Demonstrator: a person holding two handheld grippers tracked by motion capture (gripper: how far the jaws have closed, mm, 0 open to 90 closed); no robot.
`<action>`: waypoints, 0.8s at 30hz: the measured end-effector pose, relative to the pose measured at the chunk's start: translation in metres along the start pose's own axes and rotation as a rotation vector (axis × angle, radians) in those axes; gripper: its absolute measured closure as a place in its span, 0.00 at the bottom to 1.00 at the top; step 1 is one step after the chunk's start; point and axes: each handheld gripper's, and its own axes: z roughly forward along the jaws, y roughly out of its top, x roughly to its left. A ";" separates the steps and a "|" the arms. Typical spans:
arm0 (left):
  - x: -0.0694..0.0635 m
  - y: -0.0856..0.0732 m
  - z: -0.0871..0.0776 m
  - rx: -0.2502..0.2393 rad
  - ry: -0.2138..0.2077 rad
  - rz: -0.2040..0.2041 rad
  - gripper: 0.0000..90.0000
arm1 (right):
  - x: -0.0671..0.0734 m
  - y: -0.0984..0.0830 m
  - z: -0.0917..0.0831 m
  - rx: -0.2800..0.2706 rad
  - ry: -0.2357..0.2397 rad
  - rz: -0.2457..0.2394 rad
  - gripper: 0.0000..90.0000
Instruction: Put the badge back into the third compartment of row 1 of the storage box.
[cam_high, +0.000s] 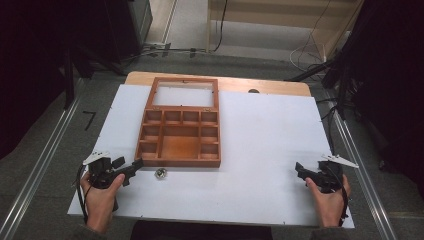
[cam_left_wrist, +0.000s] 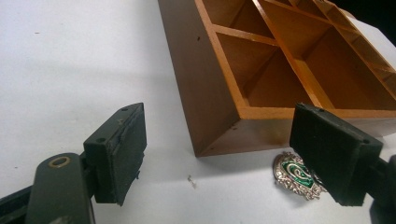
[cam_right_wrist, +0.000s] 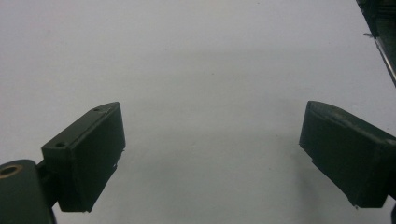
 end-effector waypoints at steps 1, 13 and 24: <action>-0.001 -0.001 0.000 0.002 0.000 -0.001 0.22 | 0.000 0.000 0.000 0.000 0.001 0.001 0.06; -0.006 -0.003 0.003 0.019 -0.002 0.016 0.24 | -0.001 -0.001 0.000 0.004 -0.002 0.005 0.06; -0.012 -0.007 0.004 0.035 -0.006 0.028 0.28 | -0.001 -0.001 0.000 0.008 -0.004 0.007 0.06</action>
